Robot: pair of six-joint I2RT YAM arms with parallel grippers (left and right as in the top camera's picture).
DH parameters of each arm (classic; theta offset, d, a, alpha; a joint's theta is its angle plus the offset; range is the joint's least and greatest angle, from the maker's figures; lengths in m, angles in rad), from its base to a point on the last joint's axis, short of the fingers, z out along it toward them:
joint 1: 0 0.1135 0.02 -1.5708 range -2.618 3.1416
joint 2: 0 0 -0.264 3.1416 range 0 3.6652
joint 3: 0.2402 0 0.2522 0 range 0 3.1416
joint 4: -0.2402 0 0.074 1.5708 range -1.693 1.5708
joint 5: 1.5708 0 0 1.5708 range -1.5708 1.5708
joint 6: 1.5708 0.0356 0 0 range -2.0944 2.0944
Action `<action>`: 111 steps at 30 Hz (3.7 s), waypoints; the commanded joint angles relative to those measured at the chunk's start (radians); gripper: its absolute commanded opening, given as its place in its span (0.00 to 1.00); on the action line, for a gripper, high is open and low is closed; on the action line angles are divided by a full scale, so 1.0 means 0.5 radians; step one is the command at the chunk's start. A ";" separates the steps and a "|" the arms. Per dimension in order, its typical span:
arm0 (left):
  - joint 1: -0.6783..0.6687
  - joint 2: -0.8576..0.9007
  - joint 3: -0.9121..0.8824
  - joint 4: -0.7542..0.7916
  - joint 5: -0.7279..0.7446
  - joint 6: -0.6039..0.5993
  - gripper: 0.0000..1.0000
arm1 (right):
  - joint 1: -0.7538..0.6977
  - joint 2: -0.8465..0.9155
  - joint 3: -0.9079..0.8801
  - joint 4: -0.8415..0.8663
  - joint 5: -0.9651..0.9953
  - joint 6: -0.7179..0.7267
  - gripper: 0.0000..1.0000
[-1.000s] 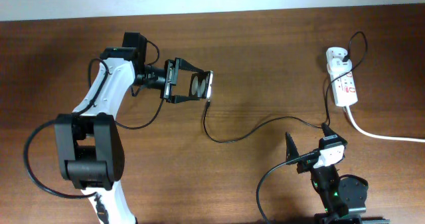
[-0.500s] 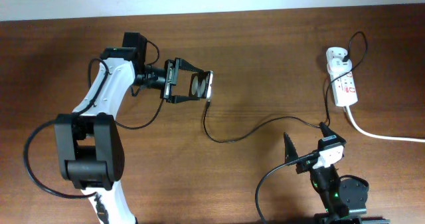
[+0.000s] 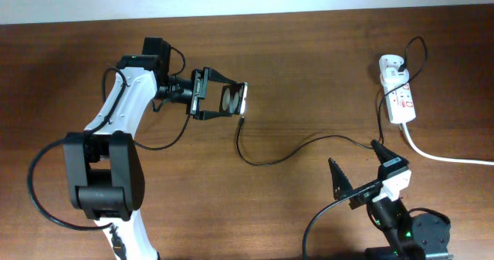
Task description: Plug charger to phone and switch on socket
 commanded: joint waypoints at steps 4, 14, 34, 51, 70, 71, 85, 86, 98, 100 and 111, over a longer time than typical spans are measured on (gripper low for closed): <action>0.008 0.011 0.047 0.003 0.056 -0.021 0.28 | 0.011 0.500 0.535 -0.280 -0.086 0.021 0.99; 0.008 0.011 0.047 0.003 -0.040 -0.021 0.29 | 0.011 1.268 1.218 -0.789 -0.238 0.005 0.99; 0.002 0.011 0.047 0.011 -1.289 -0.104 0.22 | 0.014 2.913 1.823 -1.263 -1.176 -0.102 0.98; -0.100 0.011 0.047 0.011 -1.140 -0.172 0.25 | 0.709 3.265 1.823 -0.247 -0.385 1.357 0.72; -0.220 0.011 0.047 0.049 -0.880 -0.230 0.25 | 0.956 3.406 1.823 0.046 -0.118 1.514 0.36; -0.219 0.011 0.047 0.050 -0.881 -0.230 0.25 | 0.956 3.407 1.823 0.046 -0.117 1.513 0.34; -0.220 0.011 0.047 0.049 -0.887 -0.230 0.25 | 1.010 3.472 1.823 0.119 -0.119 1.537 0.20; -0.220 0.011 0.047 0.049 -0.886 -0.230 0.25 | 1.010 3.472 1.823 0.121 -0.120 1.537 0.20; -0.220 0.011 0.047 0.049 -0.885 -0.229 0.54 | 1.006 3.472 1.823 0.354 -0.226 1.589 0.04; -0.220 0.011 0.047 0.049 -0.885 -0.229 0.62 | 1.006 3.472 1.823 0.354 -0.227 1.589 0.04; -0.187 0.011 0.047 0.149 -0.881 0.138 0.99 | 0.922 3.471 1.823 0.225 -0.233 1.587 0.04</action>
